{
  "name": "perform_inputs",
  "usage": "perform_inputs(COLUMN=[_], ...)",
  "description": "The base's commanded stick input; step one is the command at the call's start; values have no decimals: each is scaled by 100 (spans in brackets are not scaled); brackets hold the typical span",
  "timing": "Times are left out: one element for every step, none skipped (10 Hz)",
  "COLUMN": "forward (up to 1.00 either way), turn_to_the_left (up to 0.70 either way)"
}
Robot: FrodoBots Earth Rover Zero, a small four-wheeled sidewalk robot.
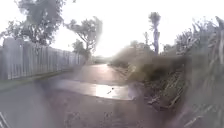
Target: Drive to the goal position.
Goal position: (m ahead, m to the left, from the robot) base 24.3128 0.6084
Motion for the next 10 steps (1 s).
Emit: perform_inputs(forward=[100, 100, 100, 100, 100, 100, 100, 100, 100, 100], turn_to_the_left=[0, 0, 0, 0, 0, 0, 0, 0, 0, 0])
